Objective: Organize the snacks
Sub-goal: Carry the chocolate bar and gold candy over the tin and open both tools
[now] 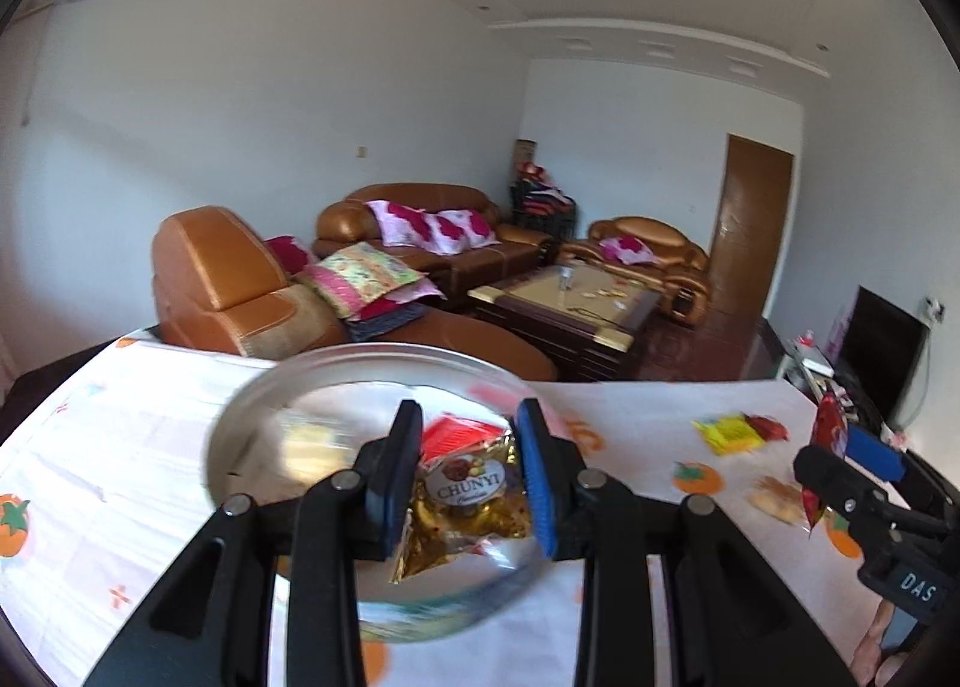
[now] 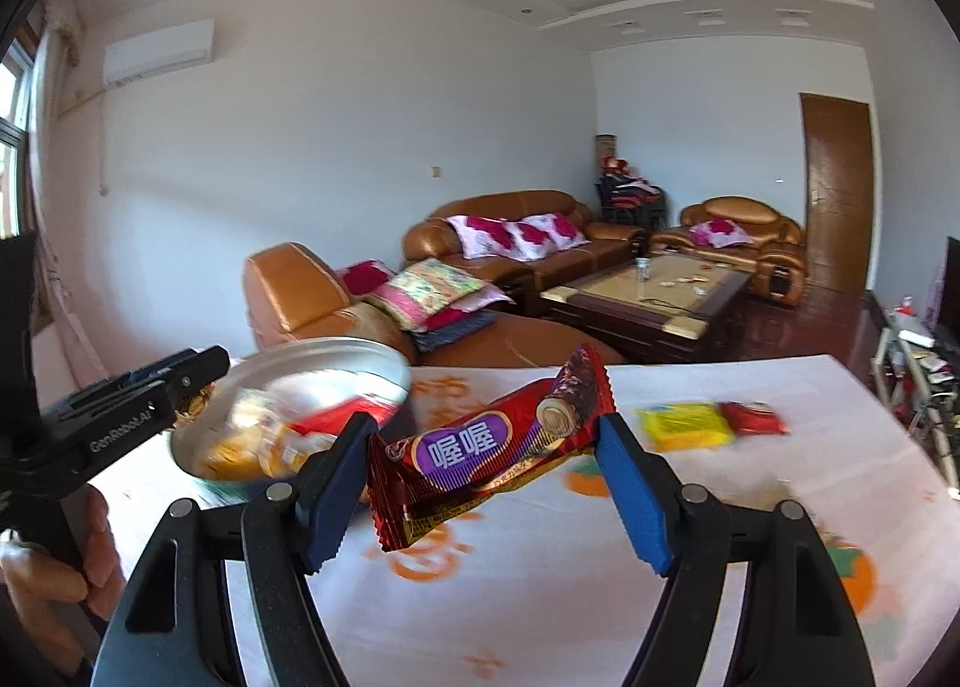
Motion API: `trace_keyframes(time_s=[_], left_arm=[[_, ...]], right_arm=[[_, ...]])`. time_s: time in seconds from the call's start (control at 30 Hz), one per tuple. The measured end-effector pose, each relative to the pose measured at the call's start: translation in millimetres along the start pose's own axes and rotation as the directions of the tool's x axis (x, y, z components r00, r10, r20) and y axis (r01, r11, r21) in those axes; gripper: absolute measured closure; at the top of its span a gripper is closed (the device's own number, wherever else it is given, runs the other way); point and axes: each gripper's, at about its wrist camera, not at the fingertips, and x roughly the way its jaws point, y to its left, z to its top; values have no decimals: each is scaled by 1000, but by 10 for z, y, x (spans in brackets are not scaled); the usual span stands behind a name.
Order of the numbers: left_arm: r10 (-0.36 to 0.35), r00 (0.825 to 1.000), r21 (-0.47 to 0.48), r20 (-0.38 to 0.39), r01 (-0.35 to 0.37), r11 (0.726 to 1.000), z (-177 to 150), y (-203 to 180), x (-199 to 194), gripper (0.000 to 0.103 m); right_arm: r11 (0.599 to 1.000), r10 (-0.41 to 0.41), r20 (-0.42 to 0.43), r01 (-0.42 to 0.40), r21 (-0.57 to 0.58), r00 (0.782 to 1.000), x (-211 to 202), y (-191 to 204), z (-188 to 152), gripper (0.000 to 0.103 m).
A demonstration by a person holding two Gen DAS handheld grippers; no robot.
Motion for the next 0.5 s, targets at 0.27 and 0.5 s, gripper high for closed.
trace_keyframes(time_s=[0.27,0.5], left_arm=[[-35,999,-48,23,36,998,60,511,140,0],[9,1000,-62,24,-7,998,81,747,316,0]], right_arm=[[995,95,27,-96,26,995,349,499,75,28],[990,132,7,-133,49,991,746,775,44,27]])
